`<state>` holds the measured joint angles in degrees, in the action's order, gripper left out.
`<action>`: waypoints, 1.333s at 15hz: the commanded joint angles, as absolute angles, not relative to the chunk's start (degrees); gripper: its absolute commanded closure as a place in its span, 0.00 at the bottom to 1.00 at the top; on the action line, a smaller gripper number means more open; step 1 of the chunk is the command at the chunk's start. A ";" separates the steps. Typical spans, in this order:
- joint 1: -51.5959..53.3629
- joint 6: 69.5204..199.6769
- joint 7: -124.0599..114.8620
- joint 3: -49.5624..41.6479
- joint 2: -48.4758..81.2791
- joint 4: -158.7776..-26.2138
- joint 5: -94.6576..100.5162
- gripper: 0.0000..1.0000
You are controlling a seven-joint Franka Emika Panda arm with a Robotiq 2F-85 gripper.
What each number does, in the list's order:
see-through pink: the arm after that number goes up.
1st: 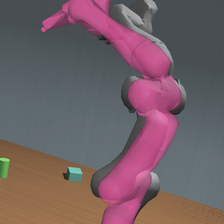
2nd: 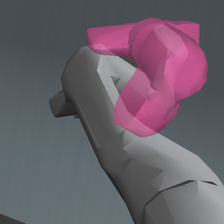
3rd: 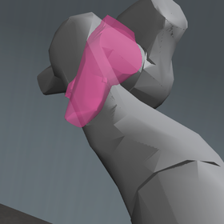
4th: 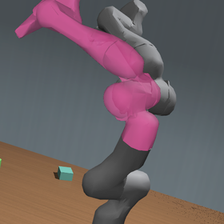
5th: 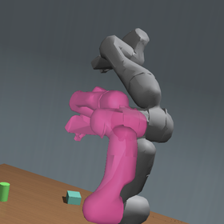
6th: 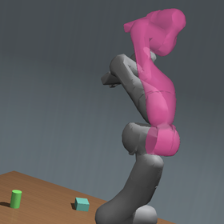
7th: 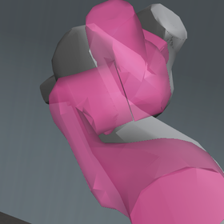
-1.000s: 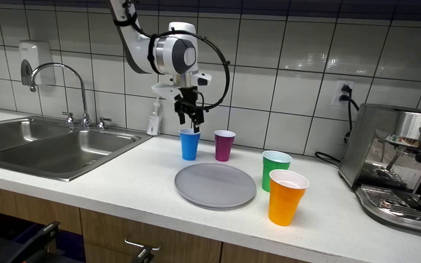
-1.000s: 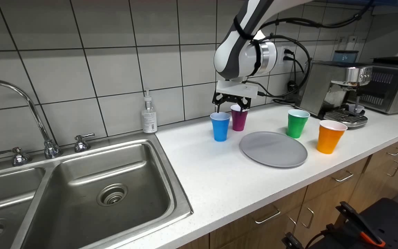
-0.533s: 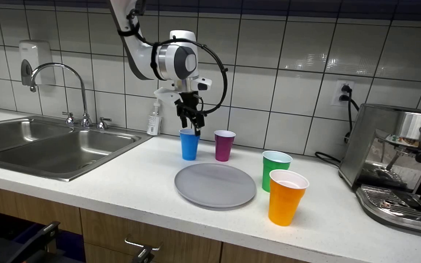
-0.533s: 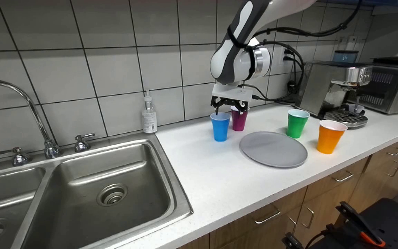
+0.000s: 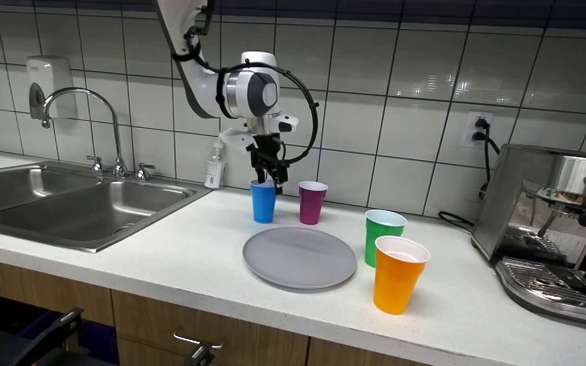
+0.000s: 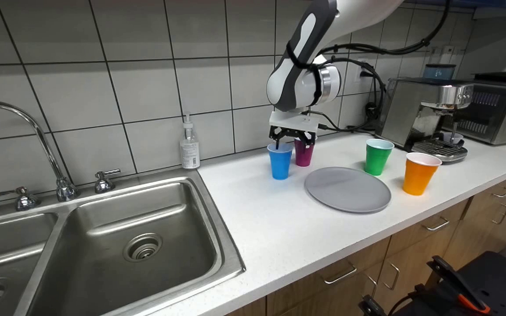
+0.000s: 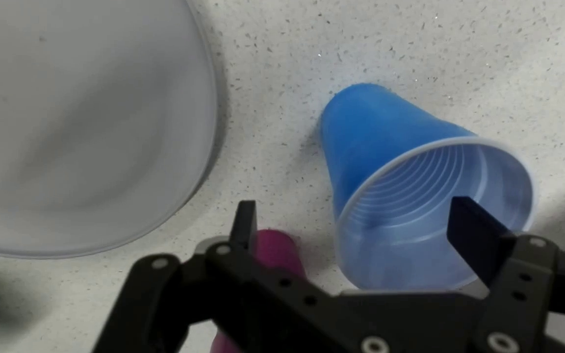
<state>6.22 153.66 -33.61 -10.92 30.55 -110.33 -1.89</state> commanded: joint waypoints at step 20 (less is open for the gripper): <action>6.35 148.90 -34.34 -11.27 32.07 -106.29 -2.03 0.99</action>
